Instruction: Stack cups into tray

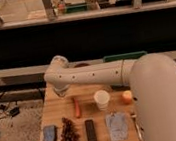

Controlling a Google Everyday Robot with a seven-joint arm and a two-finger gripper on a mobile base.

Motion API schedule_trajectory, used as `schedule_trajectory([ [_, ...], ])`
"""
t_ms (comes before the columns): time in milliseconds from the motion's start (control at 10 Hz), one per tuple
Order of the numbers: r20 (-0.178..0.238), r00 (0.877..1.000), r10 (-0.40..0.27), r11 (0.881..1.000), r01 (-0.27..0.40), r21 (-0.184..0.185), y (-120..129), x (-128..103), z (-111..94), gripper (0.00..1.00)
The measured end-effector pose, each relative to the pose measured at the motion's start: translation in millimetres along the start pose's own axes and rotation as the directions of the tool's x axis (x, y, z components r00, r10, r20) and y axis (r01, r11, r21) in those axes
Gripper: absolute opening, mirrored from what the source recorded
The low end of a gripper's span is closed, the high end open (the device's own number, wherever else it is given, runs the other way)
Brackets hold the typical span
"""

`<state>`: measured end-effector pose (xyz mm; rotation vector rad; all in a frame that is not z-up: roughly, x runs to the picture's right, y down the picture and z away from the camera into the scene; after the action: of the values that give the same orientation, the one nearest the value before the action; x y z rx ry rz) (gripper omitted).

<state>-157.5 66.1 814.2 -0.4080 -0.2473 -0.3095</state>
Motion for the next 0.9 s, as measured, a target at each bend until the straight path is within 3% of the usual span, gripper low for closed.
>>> schedule_trajectory([
  [400, -0.036, 0.998, 0.061, 0.995, -0.058, 0.075, -8.7, 44.8, -42.9, 0.02],
  [700, -0.041, 0.991, 0.126, 0.988, -0.121, 0.093, -5.4, 87.2, -61.8, 0.02],
  [900, -0.019, 0.982, 0.190, 0.977, -0.187, 0.098, -4.3, 121.2, -70.8, 0.02],
])
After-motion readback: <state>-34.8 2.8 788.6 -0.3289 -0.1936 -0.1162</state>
